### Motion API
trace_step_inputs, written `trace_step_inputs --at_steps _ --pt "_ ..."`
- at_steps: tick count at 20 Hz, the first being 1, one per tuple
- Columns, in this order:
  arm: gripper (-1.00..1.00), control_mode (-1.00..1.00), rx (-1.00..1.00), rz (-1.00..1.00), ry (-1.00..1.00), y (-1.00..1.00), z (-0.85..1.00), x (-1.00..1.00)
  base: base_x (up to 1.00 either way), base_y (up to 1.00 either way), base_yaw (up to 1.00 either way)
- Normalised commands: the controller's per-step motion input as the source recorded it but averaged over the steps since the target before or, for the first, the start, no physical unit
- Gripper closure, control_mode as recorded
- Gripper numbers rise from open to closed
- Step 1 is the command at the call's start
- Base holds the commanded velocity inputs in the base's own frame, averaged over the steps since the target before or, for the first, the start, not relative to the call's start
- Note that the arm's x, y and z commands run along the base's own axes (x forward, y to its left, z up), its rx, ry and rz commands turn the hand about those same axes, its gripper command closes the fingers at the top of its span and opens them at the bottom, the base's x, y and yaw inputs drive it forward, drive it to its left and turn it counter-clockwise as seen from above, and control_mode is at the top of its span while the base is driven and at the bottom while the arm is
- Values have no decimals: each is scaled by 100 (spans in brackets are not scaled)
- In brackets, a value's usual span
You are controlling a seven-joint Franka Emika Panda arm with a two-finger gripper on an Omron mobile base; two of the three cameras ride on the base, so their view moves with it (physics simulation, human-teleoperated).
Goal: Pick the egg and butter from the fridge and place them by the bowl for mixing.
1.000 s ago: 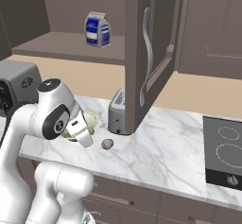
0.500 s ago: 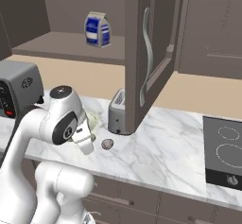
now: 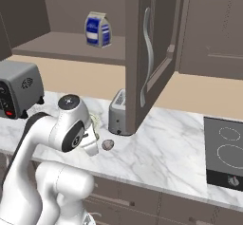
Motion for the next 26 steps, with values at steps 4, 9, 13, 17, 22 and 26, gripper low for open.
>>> trace_step_inputs --at_steps 4,9,13,17,22,26 --pt "100 -100 3 0 0 -12 -17 26 0 0 0" --pt "100 -100 0 0 5 -18 -18 19 0 0 0" --pt "100 -100 0 0 7 -26 -21 18 0 0 0" --pt "100 -100 0 0 8 -18 -28 5 0 0 0" --pt "100 -100 0 0 4 -18 -36 1 0 0 0" --pt "100 -100 0 3 0 -13 -39 19 0 0 0"
